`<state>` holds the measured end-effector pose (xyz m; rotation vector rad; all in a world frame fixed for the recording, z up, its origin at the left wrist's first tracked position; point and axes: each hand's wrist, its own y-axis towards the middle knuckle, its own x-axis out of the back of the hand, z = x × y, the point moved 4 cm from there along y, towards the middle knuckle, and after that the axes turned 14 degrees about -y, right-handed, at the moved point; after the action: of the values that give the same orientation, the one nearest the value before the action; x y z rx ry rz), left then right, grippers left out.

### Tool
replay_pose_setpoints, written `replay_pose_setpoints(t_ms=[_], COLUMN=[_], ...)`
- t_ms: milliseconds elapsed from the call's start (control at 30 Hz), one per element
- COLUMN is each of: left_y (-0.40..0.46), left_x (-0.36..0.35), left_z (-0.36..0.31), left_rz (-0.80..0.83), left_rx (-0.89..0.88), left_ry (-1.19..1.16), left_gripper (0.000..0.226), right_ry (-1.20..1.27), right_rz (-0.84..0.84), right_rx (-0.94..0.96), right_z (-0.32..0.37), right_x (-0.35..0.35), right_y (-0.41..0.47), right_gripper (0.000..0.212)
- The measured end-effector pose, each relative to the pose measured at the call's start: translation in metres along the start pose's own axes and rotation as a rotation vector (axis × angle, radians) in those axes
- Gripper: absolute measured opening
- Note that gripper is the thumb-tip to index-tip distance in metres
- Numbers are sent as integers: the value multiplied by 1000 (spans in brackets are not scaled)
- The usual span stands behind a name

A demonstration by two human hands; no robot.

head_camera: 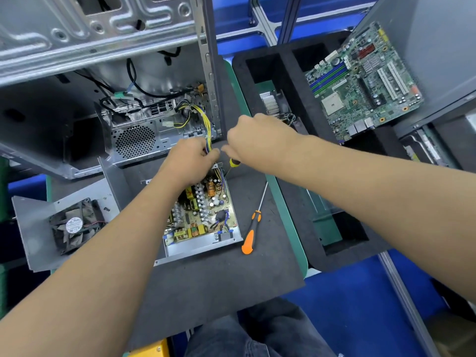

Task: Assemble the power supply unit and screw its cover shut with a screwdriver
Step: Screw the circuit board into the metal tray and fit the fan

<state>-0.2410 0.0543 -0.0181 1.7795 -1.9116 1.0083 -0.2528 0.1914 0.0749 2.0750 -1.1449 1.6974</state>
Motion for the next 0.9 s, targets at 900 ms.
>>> replay_pose_setpoints(t_ms=[900], left_y=[-2], left_x=[2], left_z=[0], left_rz=[16], left_rx=[13], left_ry=[-39], left_gripper=[43], right_ry=[200], right_rz=[126], right_rx=[-54], right_z=[10], right_x=[5], right_y=[-3], right_gripper=[25])
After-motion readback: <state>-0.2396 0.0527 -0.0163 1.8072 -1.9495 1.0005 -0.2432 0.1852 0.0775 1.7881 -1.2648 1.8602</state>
